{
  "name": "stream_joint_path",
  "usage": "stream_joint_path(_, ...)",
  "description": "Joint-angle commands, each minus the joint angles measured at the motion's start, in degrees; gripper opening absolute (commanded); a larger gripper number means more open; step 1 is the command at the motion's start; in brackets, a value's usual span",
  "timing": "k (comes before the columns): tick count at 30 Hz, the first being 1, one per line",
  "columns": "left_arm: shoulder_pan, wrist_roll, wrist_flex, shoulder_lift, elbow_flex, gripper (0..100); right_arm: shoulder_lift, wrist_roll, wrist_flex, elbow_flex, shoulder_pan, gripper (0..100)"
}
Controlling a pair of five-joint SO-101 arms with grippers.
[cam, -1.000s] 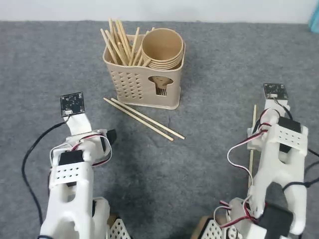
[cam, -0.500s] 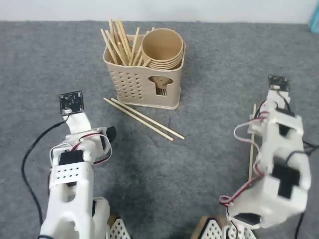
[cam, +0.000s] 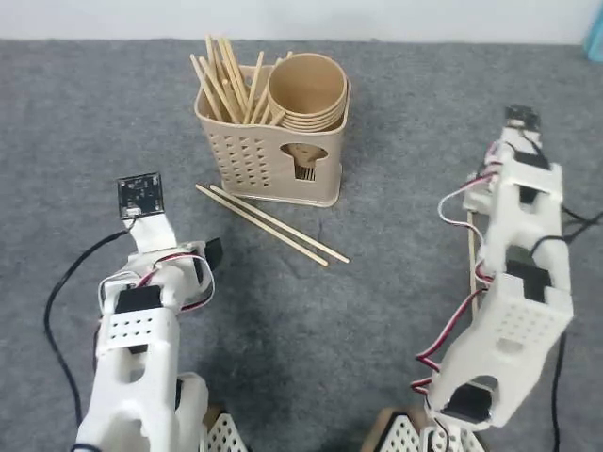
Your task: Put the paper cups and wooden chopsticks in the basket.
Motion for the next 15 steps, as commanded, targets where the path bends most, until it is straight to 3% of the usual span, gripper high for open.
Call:
stream_joint_path(1,0.44,-0.7,-1.41,-1.14,-0.22,26,-0.92,-1.49,4.44,-7.21,-2.59,12.5)
stream_joint_path(7,0.53,-0.7,-1.41,-1.14,-0.22,26,-0.31,-5.89,7.78,-12.13,-3.74,12.5)
stream_joint_path(15,0.53,-0.7,-1.41,-1.14,-0.31,26,7.16,-5.8,2.15,-12.04,-3.82,12.3)
